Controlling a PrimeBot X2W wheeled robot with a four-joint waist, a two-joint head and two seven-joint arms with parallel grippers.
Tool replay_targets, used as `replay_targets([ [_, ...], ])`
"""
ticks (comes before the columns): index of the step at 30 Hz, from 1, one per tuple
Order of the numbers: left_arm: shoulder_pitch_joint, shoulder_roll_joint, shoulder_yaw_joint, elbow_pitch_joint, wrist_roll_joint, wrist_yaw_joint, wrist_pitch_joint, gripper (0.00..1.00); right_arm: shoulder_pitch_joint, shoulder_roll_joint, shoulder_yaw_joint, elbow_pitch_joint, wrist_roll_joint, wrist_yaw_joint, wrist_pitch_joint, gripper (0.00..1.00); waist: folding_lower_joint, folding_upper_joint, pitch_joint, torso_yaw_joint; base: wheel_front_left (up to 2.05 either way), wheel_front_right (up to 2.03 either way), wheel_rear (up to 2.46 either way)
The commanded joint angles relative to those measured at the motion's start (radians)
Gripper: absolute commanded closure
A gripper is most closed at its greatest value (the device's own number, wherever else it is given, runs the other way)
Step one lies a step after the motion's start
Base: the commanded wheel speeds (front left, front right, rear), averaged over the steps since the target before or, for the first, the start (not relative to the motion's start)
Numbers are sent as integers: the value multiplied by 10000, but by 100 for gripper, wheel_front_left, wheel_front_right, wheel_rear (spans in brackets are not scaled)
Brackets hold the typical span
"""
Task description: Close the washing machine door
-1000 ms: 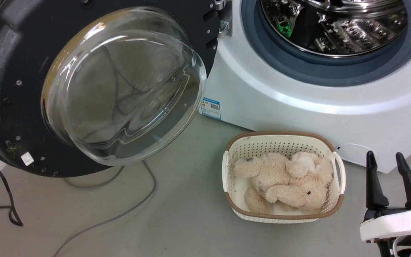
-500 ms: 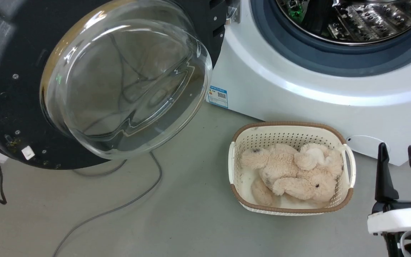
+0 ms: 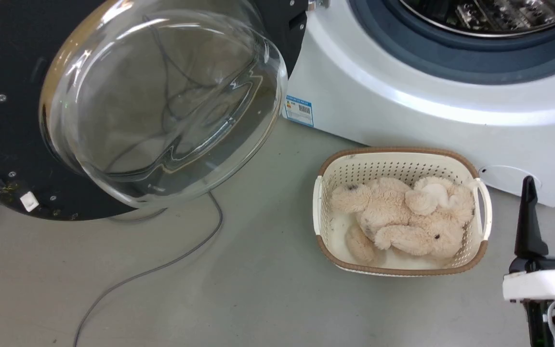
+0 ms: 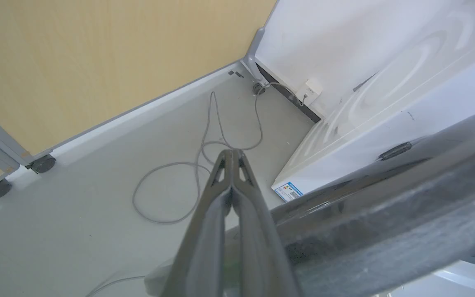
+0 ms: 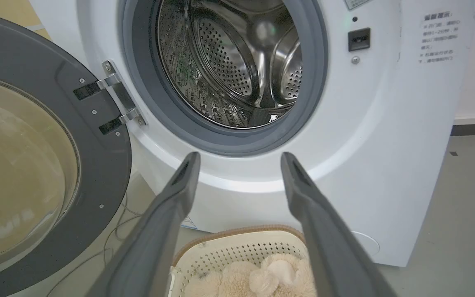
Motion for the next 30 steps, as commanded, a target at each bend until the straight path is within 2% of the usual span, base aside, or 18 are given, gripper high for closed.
replay_targets([
  [1, 2, 171, 38, 0, -193, -72, 208, 100, -212, -6, -51, 25, 82, 7, -93, 0, 0, 0, 45, -13, 0, 0, 0],
  [8, 288, 581, -339, -447, -1467, -151, 1596, 100, -243, -6, -219, 106, 274, 8, -239, 0, 0, 0, 88, 179, 0, 0, 0],
  [14, 639, 894, -1146, -983, -2517, -217, 2444, 100, -245, -6, -372, 196, 453, 8, -364, 0, 0, 0, 35, 528, 0, 0, 0],
  [30, 2649, 1232, -3435, -3971, -4632, -218, 2686, 100, 123, -6, -484, 393, 693, 8, -364, 0, 0, 0, -798, 686, 0, 0, 0],
])
